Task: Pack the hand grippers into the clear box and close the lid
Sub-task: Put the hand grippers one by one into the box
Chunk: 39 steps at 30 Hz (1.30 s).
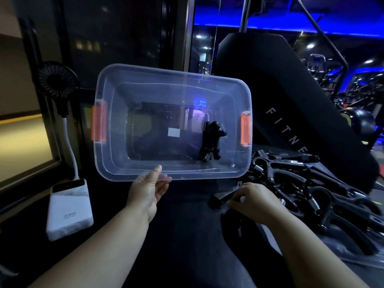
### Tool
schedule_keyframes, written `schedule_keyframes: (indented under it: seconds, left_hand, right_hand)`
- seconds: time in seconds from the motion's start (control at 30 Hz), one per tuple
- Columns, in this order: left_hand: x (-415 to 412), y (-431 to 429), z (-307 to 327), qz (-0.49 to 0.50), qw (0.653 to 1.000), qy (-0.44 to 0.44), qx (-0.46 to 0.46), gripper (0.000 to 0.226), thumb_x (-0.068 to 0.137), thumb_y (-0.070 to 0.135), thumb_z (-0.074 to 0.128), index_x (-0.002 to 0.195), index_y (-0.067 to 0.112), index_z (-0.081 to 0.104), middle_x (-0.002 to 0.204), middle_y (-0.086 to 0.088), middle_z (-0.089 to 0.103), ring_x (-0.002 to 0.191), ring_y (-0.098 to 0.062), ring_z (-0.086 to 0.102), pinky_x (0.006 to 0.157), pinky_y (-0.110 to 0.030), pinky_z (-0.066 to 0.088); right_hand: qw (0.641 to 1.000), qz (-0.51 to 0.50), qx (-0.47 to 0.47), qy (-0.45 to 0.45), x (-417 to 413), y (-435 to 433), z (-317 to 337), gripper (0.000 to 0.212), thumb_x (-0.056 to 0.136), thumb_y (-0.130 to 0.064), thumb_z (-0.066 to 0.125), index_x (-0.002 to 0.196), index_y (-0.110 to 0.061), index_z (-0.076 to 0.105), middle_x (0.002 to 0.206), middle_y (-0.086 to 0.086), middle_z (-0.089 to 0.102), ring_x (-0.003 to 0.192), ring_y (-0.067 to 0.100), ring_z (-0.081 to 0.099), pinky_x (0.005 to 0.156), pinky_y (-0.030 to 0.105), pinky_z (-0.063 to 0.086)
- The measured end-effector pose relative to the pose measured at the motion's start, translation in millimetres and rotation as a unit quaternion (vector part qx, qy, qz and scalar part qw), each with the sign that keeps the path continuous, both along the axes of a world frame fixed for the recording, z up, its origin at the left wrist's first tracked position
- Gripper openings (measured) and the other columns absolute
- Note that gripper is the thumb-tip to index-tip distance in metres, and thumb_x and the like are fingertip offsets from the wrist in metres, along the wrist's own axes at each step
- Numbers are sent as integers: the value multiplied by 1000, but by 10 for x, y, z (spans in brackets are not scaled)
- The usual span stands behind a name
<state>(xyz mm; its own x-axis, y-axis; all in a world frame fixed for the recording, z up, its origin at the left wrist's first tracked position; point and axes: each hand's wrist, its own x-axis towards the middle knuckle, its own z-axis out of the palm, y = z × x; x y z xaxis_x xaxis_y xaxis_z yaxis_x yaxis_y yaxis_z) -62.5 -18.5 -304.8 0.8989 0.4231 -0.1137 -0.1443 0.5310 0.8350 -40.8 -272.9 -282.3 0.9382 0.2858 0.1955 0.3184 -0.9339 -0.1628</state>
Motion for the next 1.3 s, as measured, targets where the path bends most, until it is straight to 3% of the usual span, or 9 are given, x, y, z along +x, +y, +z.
schedule_keyframes:
  seconds: [0.3, 0.43, 0.5, 0.57, 0.67, 0.8, 0.9, 1.13, 1.3]
  left_hand:
    - [4, 8, -16, 0, 1000, -3, 1, 13, 89, 23, 66, 87, 14, 57, 65, -2, 69, 71, -16, 67, 69, -26, 52]
    - [13, 14, -31, -1, 1000, -4, 6, 13, 89, 23, 66, 89, 13, 57, 69, -4, 69, 69, -15, 68, 68, -26, 52]
    - [16, 16, -34, -2, 1000, -4, 7, 13, 89, 23, 66, 90, 13, 57, 71, -5, 68, 70, -15, 68, 68, -26, 52]
    - [16, 18, -34, -2, 1000, -2, 8, 14, 88, 24, 66, 92, 13, 57, 74, -6, 69, 71, -16, 68, 67, -26, 52]
    - [16, 14, -35, 1, 1000, 0, 10, 15, 88, 24, 66, 92, 13, 57, 75, -6, 69, 73, -16, 68, 67, -26, 52]
    - [12, 8, -27, 2, 1000, -3, 8, 15, 89, 24, 66, 92, 13, 56, 73, -6, 68, 74, -17, 67, 68, -27, 52]
    - [14, 9, -25, 2, 1000, -4, 6, 15, 89, 24, 66, 91, 13, 55, 72, -5, 68, 73, -17, 67, 69, -27, 52]
    - [8, 14, -34, 1, 1000, -10, 4, 14, 89, 22, 66, 91, 13, 55, 65, -2, 68, 69, -16, 67, 67, -26, 53]
    - [13, 12, -31, 1, 1000, -10, 4, 14, 88, 23, 66, 91, 13, 56, 67, -4, 68, 71, -17, 67, 67, -26, 52]
  right_hand:
    - [986, 96, 125, 62, -19, 20, -50, 13, 72, -43, 78, 81, -39, 69, 84, -16, 63, 74, -3, 60, 70, 15, 45]
    - [985, 109, 124, 50, 2, -13, -55, 46, 63, -59, 78, 103, -38, 69, 102, -18, 58, 88, -4, 59, 81, 12, 48]
    - [992, 105, 55, 33, 3, -21, -42, 75, 53, -86, 54, 113, -43, 63, 113, -21, 53, 107, 0, 48, 96, 25, 43]
    - [997, 69, 1, 44, 5, -32, -40, 98, 41, -97, 33, 122, -47, 55, 125, -20, 47, 123, 8, 35, 103, 36, 34]
    - [994, 42, 19, 97, 29, -68, -65, 113, 34, -103, 32, 131, -46, 46, 139, -16, 38, 132, 13, 35, 108, 43, 33]
    - [990, 58, 50, 115, 12, -62, -87, 122, 31, -104, 39, 136, -42, 43, 145, -14, 33, 131, 15, 37, 107, 40, 39]
    - [989, 71, 48, 121, -49, 12, -40, 122, 26, -102, 41, 134, -46, 42, 138, -24, 35, 127, 10, 35, 105, 38, 39]
    - [979, 145, 67, 125, -134, 160, -12, 85, 39, -81, 70, 116, -50, 53, 122, -32, 40, 109, -1, 47, 94, 27, 47]
    - [967, 208, 77, 124, -176, 229, -41, 84, 42, -75, 76, 118, -47, 54, 123, -35, 40, 119, -3, 41, 100, 24, 41]
